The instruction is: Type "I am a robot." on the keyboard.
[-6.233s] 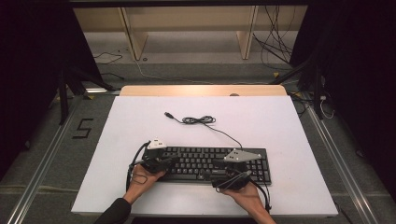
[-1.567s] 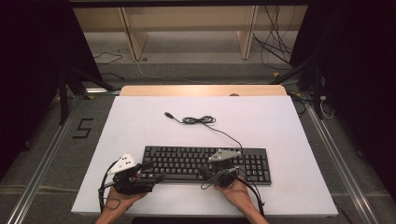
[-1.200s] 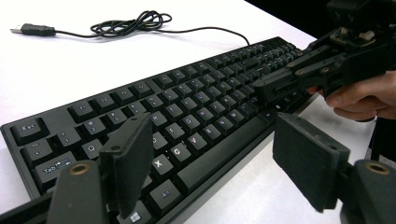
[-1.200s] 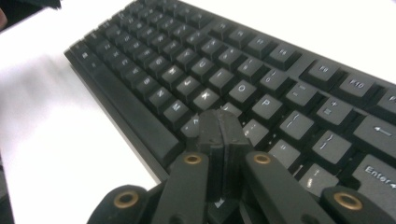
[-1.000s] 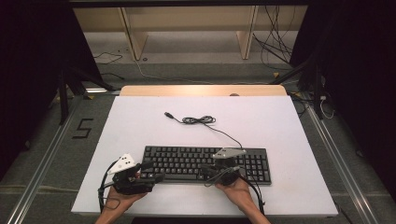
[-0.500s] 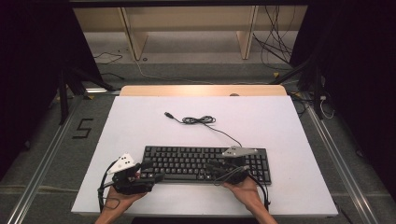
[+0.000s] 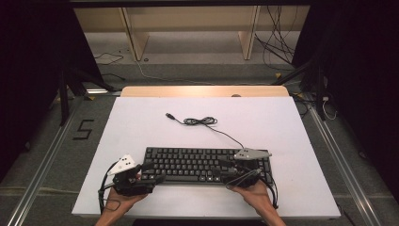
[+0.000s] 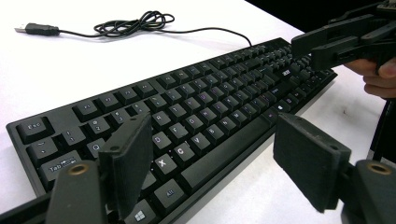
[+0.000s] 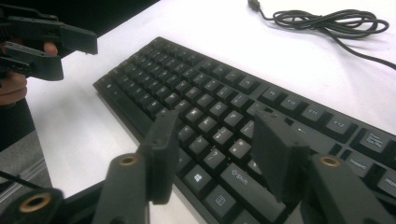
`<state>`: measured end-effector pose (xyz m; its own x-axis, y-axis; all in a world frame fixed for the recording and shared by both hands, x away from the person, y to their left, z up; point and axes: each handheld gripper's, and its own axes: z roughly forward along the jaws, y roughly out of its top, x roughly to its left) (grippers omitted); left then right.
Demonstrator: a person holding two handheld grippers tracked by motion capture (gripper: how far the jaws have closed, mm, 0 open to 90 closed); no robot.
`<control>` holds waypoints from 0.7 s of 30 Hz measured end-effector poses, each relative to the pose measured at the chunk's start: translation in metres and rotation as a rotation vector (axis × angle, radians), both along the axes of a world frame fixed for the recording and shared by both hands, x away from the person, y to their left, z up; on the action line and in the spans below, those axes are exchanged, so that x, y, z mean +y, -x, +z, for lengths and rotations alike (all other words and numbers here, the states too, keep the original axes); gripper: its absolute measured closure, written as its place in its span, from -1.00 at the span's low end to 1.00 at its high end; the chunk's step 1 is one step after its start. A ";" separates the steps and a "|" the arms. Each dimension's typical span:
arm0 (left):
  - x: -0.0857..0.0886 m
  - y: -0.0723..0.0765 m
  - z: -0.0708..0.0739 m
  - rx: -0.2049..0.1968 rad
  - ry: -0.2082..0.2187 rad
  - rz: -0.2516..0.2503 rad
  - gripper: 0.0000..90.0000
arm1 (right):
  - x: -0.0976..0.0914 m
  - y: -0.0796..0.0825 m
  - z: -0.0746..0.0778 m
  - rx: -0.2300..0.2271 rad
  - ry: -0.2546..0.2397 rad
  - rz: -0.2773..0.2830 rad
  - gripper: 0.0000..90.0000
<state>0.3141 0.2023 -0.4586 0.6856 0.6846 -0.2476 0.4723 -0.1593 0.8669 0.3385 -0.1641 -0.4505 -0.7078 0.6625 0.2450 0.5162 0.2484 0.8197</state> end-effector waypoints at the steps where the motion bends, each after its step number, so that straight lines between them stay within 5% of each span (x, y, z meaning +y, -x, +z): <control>1: 0.000 0.000 0.000 0.000 0.000 0.000 -0.38 | -0.001 0.001 0.000 -0.002 -0.003 0.000 0.12; 21: 0.000 0.000 0.000 0.006 0.004 -0.004 -0.39 | -0.025 0.017 0.006 -0.050 -0.028 -0.036 -0.12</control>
<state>0.3143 0.2020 -0.4587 0.6867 0.6809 -0.2545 0.4772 -0.1582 0.8644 0.3212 -0.1891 -0.4448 -0.6955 0.6812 0.2287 0.4823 0.2066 0.8513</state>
